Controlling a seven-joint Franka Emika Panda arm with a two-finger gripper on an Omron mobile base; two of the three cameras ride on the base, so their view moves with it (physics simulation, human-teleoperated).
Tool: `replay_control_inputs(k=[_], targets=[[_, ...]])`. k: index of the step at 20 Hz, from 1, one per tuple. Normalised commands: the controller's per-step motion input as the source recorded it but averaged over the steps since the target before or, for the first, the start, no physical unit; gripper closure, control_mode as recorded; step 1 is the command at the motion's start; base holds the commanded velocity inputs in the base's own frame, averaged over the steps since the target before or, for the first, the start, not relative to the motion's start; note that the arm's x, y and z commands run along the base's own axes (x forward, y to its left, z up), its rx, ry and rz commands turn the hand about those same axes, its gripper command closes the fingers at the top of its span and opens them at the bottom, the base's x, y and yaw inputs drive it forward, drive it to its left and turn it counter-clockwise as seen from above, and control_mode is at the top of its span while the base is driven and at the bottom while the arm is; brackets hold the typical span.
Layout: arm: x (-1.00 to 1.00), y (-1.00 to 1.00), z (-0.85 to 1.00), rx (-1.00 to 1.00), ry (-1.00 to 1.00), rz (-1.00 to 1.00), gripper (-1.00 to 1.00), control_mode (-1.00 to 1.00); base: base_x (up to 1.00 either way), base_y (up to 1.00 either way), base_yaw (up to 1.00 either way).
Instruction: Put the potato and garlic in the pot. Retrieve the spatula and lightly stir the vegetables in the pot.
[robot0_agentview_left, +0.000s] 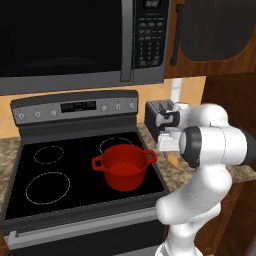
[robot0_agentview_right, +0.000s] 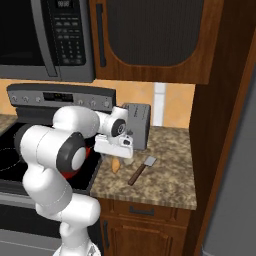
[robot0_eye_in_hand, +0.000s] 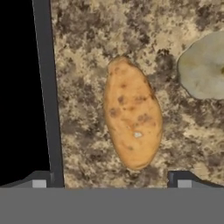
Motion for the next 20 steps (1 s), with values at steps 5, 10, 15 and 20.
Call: replay_control_inputs(k=[5, 10, 15, 20], targets=[[0.00, 0.00, -0.16, 0.00, -0.09, 0.00, -1.00, -1.00, 0.00, 0.00, 0.00], [0.00, -0.01, -0.17, 0.01, -0.25, 0.00, -1.00, -1.00, 0.00, 0.00, 0.00], [0.00, 0.00, -0.21, 0.02, -0.18, 0.00, -1.00, -1.00, 0.00, 0.00, 0.00], [0.00, 0.00, -0.26, 0.00, -0.03, 0.00, -1.00, -1.00, 0.00, 0.00, 0.00]])
